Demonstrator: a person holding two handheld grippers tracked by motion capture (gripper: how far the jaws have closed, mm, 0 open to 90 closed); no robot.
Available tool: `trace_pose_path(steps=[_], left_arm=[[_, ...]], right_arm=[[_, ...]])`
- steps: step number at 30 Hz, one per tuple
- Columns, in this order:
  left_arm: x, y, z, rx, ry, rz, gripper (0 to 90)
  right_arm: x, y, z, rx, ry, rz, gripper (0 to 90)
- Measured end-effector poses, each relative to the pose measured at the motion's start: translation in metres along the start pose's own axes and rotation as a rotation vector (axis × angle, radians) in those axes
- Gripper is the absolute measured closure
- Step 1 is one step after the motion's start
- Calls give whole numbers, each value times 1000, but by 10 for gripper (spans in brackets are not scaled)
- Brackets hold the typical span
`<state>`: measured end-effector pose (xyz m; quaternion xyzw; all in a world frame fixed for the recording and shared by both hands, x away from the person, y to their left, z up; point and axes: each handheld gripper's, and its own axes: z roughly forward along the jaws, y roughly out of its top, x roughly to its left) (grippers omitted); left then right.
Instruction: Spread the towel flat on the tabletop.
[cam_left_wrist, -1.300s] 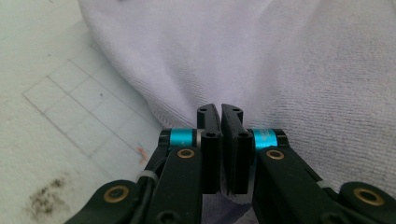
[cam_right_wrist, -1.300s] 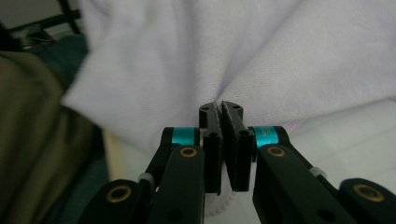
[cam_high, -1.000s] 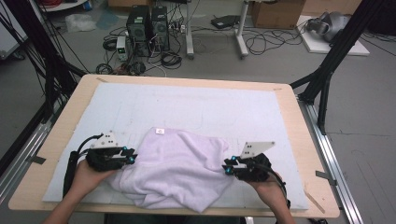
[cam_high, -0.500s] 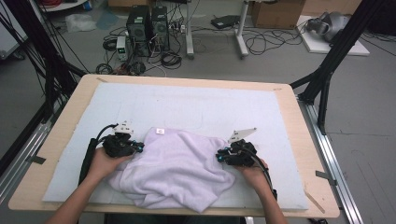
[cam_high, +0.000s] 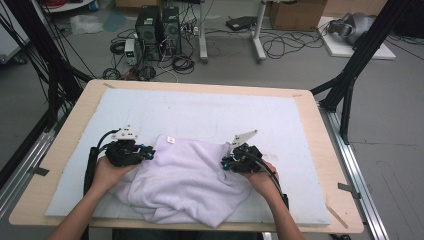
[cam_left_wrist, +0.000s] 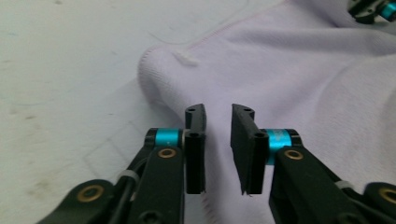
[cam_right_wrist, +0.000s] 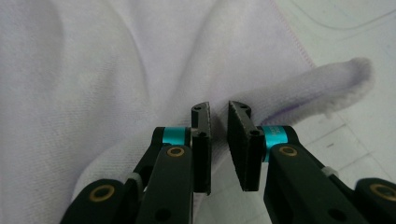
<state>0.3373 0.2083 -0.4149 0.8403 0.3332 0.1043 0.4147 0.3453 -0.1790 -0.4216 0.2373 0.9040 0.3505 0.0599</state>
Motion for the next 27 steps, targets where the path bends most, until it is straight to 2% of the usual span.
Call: trace_pose_path(steps=[2, 4, 5, 7, 9, 12, 13, 14, 15, 17, 20, 22, 25, 27], left_arm=[[1, -2, 4, 16, -17, -1, 668], [1, -2, 9, 35, -14, -2, 628], [1, -2, 10, 39, -15, 1, 626], [1, -3, 13, 44, 9, 6, 648], [2, -3, 14, 57, 11, 8, 706], [4, -5, 17, 76, 12, 9, 811], [4, -5, 17, 81, 11, 12, 833], [4, -5, 18, 87, 15, 22, 863], [4, -5, 18, 89, 12, 22, 871], [2, -5, 19, 87, 3, 28, 880], [-1, -5, 22, 90, -10, 45, 884], [-3, -5, 26, 112, -12, 54, 883], [-6, -5, 29, 102, -22, 54, 869], [-6, -5, 29, 95, -28, 50, 844]], right_arm=[[-3, 0, -12, -81, -28, 12, 805], [-7, -3, -21, -110, -63, 22, 815], [-11, -6, -23, -104, -71, 42, 808], [-15, -9, -20, -78, -79, 59, 767], [-18, -10, -13, -50, -89, 66, 726], [-23, -11, -2, -27, -99, 83, 719], [-26, -12, 2, -20, -96, 91, 737], [-29, -13, 4, -33, -73, 116, 797], [-30, -13, 5, -37, -64, 120, 860], [-31, -12, 3, -28, -60, 100, 881], [-31, -13, -7, -5, -91, 85, 883], [-31, -11, -15, 7, -121, 70, 883], [-29, 0, -29, -24, -160, 56, 882], [-26, 4, -27, -46, -144, 40, 864]])
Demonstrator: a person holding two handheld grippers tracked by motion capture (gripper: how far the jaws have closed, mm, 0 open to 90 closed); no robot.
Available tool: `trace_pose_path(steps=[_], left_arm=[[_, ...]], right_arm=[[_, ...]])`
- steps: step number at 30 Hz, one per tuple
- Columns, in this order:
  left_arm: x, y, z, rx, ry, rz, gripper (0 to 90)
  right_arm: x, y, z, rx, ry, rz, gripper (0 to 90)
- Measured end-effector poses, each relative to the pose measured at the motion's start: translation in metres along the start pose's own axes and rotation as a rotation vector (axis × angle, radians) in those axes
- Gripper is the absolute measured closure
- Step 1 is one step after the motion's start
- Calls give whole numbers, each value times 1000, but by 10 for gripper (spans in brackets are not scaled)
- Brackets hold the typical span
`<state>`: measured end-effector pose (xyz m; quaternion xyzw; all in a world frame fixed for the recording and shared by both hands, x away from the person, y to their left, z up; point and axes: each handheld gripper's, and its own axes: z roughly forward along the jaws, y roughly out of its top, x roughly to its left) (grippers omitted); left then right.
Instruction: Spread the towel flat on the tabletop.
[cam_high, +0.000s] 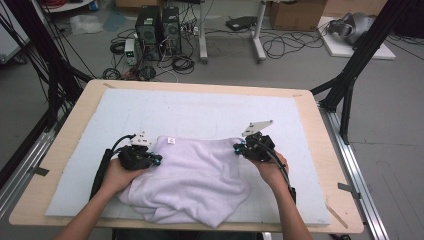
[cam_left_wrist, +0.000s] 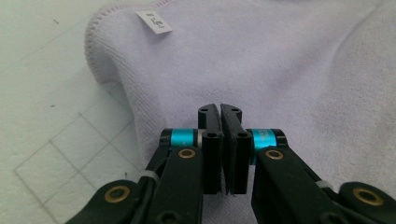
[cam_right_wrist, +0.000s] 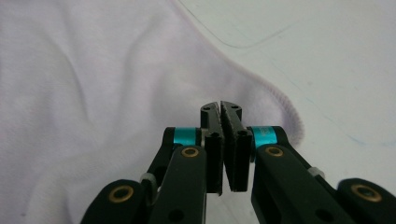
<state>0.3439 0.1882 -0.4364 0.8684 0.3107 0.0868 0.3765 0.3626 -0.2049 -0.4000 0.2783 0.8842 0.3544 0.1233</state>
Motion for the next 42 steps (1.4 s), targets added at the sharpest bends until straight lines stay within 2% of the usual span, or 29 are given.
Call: trace_pose_path(steps=[2, 5, 7, 9, 11, 13, 14, 15, 17, 18, 19, 20, 22, 24, 26, 27, 29, 30, 31, 32, 33, 34, 36, 37, 39, 42], left_arm=[[1, 0, -3, -9, 5, -9, 801], [6, -1, -13, -50, 9, -25, 775], [9, -1, -18, -74, 18, -30, 863], [13, -2, -21, -89, 36, -38, 877], [15, -3, -22, -94, 53, -49, 874], [17, -4, -20, -87, 75, -69, 812], [19, -4, -17, -75, 86, -85, 745], [19, -4, -15, -67, 90, -97, 668], [21, -4, -10, -45, 98, -107, 583], [21, -4, -7, -42, 89, -108, 590], [21, -4, -5, -43, 84, -99, 650], [20, -4, -4, -42, 85, -83, 736], [19, -1, -2, -33, 107, -58, 847], [20, 3, -7, -47, 144, -57, 857], [21, 9, -16, -82, 183, -58, 859], [20, 12, -23, -128, 211, -66, 859], [17, 17, -30, -176, 241, -61, 854], [12, 19, -32, -198, 221, -39, 839], [11, 20, -29, -193, 177, -29, 791], [9, 20, -23, -158, 100, -35, 726], [8, 20, -16, -95, 28, -34, 687], [5, 19, -9, -42, 6, -5, 657], [2, 17, -6, -52, -30, 15, 647], [3, 16, -7, -65, -44, 13, 655], [6, 17, -12, -100, -30, 4, 710], [16, 18, -24, -148, 43, -8, 848]], right_arm=[[1, -1, 4, 28, 6, -20, 808], [-4, -7, -2, -4, 6, 25, 786], [-7, -11, -6, -8, 1, 34, 783], [-7, -16, -6, -17, -6, 38, 783], [-6, -22, -1, 2, 1, 44, 761], [-7, -29, 7, 14, 23, 63, 691], [-7, -32, 11, 15, 42, 82, 655], [-7, -36, 16, 14, 61, 99, 652], [-6, -40, 19, -4, 58, 91, 679], [-7, -41, 19, -9, 66, 99, 734], [-8, -41, 18, -4, 88, 103, 853], [-8, -42, 17, 0, 91, 94, 897], [-8, -42, 17, 4, 103, 91, 898], [-7, -41, 13, 3, 85, 74, 898], [-8, -41, 9, -11, 81, 79, 898], [-8, -41, 7, -12, 75, 76, 898], [-8, -41, 5, -11, 71, 80, 897], [-8, -41, 5, -14, 70, 83, 896], [-9, -41, 5, -18, 62, 83, 895], [-9, -41, 5, -19, 61, 86, 895], [-10, -41, 6, -21, 59, 87, 894], [-10, -41, 6, -20, 59, 86, 890], [-9, -41, 7, -15, 60, 87, 872], [-9, -41, 7, -13, 61, 86, 866], [-8, -41, 6, -5, 61, 80, 847], [-9, -41, 5, -19, 55, 78, 831]])
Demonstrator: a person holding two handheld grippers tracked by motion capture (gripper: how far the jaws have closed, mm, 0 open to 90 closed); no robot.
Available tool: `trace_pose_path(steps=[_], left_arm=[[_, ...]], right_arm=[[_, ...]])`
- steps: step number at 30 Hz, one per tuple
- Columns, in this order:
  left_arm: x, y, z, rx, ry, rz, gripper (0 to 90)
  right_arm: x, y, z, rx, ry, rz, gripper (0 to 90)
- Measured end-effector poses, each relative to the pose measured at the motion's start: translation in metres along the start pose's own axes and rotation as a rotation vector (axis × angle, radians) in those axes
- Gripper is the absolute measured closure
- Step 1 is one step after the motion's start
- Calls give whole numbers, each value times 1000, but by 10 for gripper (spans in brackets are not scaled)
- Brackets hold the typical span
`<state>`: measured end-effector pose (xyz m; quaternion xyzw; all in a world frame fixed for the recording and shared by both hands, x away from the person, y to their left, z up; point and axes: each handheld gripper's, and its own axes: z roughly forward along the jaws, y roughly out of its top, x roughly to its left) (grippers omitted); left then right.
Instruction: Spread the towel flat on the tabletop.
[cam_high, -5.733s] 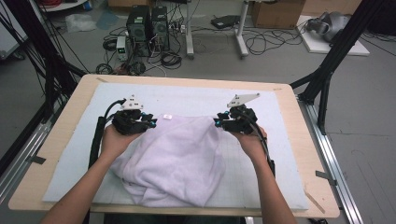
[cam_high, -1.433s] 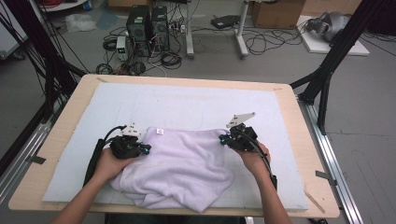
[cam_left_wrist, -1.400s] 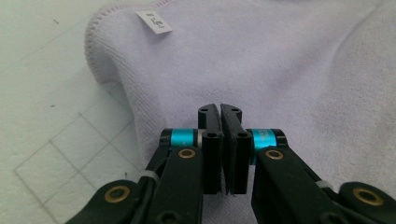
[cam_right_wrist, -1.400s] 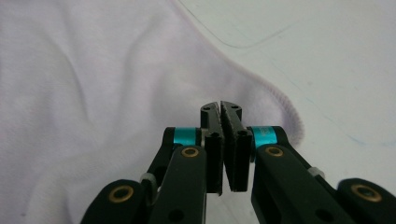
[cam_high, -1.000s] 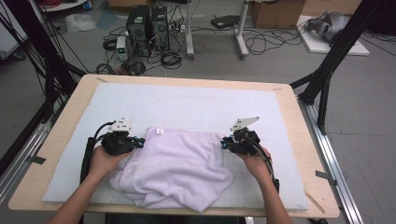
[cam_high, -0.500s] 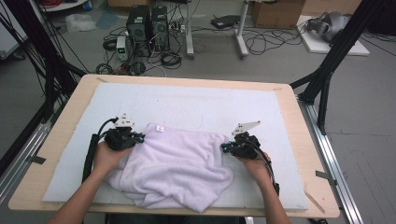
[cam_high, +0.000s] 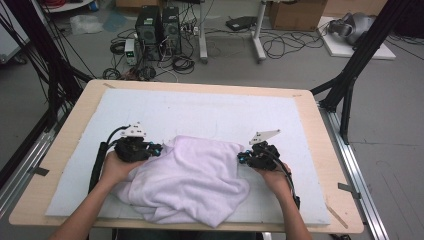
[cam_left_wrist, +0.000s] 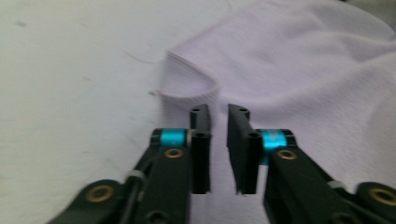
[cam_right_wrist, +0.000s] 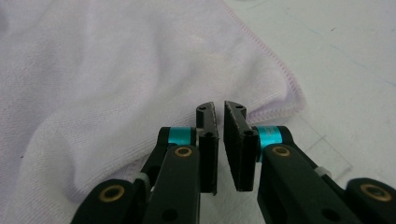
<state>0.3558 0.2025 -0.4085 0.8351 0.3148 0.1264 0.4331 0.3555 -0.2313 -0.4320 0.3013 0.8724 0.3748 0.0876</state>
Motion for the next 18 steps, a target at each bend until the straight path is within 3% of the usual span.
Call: trace_pose_path(steps=[2, 4, 7, 10, 12, 14, 17, 18], left_arm=[[7, -1, 0, -3, 19, -27, 859], [10, -3, 8, 28, -19, -45, 816], [5, -5, 23, 76, -43, -26, 699], [-1, -6, 38, 128, 21, 19, 677], [-1, -5, 38, 122, 65, 38, 836], [0, -2, 35, 126, 114, 43, 865], [11, -1, 23, 93, 223, 7, 870], [20, -2, 16, 66, 270, -44, 869]], right_arm=[[-1, 0, 1, -4, -3, 1, 822], [-1, 0, 2, -3, -6, 0, 817], [-1, 0, 2, -1, -4, -1, 800], [0, 0, 3, 1, -7, -2, 793], [0, 0, 2, 1, -7, -5, 786], [-1, 0, 2, -1, -8, -8, 783], [-3, 0, 1, -7, -16, -2, 782], [-3, 0, 1, -8, -16, 0, 782]])
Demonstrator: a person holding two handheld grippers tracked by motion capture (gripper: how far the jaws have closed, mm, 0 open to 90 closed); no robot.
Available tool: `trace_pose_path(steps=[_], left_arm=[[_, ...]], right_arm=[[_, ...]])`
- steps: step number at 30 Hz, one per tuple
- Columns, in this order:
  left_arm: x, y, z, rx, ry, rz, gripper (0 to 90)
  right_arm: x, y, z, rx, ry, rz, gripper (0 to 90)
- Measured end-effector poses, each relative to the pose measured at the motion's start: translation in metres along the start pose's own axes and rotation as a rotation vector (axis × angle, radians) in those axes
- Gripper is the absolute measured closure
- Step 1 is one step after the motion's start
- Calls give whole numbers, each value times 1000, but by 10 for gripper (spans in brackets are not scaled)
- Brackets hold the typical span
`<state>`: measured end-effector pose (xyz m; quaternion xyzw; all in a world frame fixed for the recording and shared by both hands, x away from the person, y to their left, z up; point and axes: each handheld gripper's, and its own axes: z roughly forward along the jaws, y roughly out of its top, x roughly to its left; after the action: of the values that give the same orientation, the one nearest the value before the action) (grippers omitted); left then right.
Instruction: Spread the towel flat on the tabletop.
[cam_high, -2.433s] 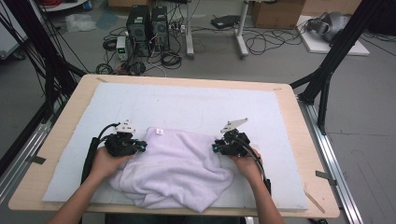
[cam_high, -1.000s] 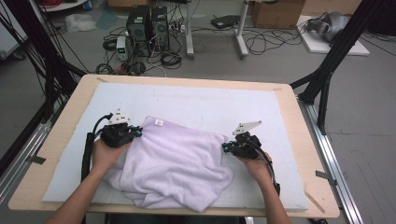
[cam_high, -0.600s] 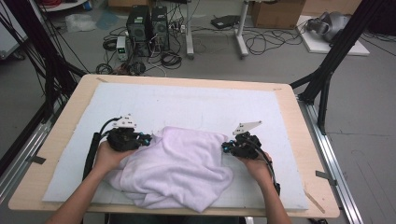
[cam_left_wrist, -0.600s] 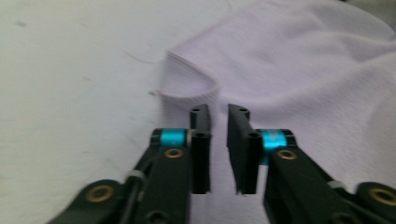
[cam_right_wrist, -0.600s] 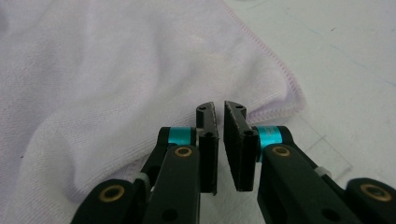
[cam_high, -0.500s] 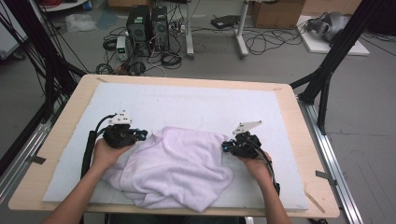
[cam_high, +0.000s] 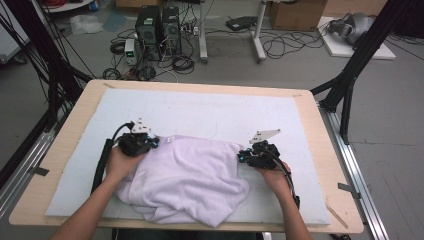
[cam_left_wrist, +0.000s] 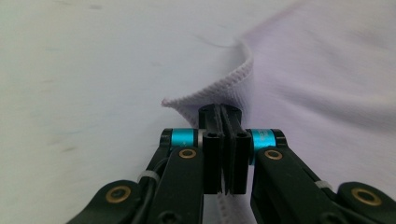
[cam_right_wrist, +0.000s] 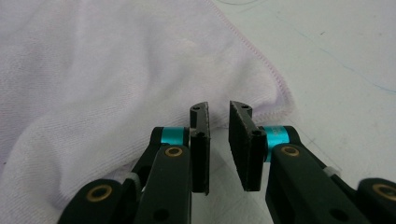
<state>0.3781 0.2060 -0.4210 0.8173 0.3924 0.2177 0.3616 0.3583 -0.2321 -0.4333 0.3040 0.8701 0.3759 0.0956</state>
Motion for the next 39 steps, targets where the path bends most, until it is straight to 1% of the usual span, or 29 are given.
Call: trace_pose_path(steps=[1, 2, 3, 4, 5, 7, 8, 9, 10, 12, 14, 17, 19, 22, 23, 24, 25, 28, 29, 30, 33, 34, 35, 36, 38, 39], left_arm=[[6, -1, -3, -13, 13, -36, 861], [13, -2, -6, -28, 25, -73, 825], [16, -4, -9, -34, 17, -87, 787], [16, -4, -11, -36, -6, -84, 762], [14, -4, -12, -35, -19, -75, 736], [4, -5, -14, -34, -51, -24, 712], [0, -7, -14, -27, -75, -3, 703], [-4, -8, -13, -9, -98, 11, 697], [-7, -10, -11, 13, -116, 28, 691], [-10, -16, -6, 47, -119, 52, 681], [-11, -21, -2, 67, -130, 46, 667], [-9, -24, -2, 61, -142, 35, 663], [-9, -24, -1, 61, -144, 38, 668], [-8, -24, -1, 58, -151, 31, 681], [-8, -24, -1, 58, -150, 31, 683], [-8, -24, -1, 57, -148, 30, 686], [-8, -24, -1, 59, -144, 31, 689], [-8, -24, -1, 59, -142, 34, 691], [-8, -24, -1, 60, -143, 31, 692], [-8, -24, -1, 60, -144, 30, 692], [-8, -24, -1, 60, -141, 37, 691], [-8, -24, 0, 58, -142, 36, 691], [-8, -24, -1, 59, -142, 36, 691], [-8, -24, -1, 59, -142, 34, 690], [-8, -24, 0, 58, -145, 30, 690], [-8, -24, 0, 57, -145, 30, 689]], right_arm=[[-1, 0, 0, 2, -4, -3, 782], [-1, 0, 0, 3, -5, -4, 783], [-1, 0, 0, 3, -8, -4, 783], [-1, 0, -1, 4, -11, 0, 785], [-2, 0, -1, 0, -16, 5, 786], [-4, -1, 0, -1, -19, 9, 786], [-4, -1, 0, -1, -18, 13, 785], [-4, -1, 1, 1, -18, 14, 780], [-5, -1, 3, -1, -24, 3, 766], [-5, 1, 5, -9, -33, 4, 741], [-6, 2, 8, -20, -44, 7, 714], [-11, 2, 15, -12, -49, 30, 705], [-16, 1, 17, -27, -37, 53, 730], [-17, 2, 18, -21, -39, 59, 784], [-18, 2, 19, -26, -35, 56, 845], [-19, 3, 18, -22, -19, 65, 896], [-19, 3, 19, -17, -18, 64, 898], [-17, 8, 17, 13, -35, 29, 900], [-16, 8, 16, 16, -39, 31, 900], [-16, 9, 15, 8, -41, 33, 900], [-20, 8, 10, -28, -46, 62, 886], [-22, 7, 10, -46, -40, 69, 827], [-22, 7, 11, -43, -40, 67, 810], [-21, 8, 12, -36, -55, 59, 775], [-20, 9, 14, -37, -52, 66, 759], [-19, 10, 17, -32, -58, 62, 732]])
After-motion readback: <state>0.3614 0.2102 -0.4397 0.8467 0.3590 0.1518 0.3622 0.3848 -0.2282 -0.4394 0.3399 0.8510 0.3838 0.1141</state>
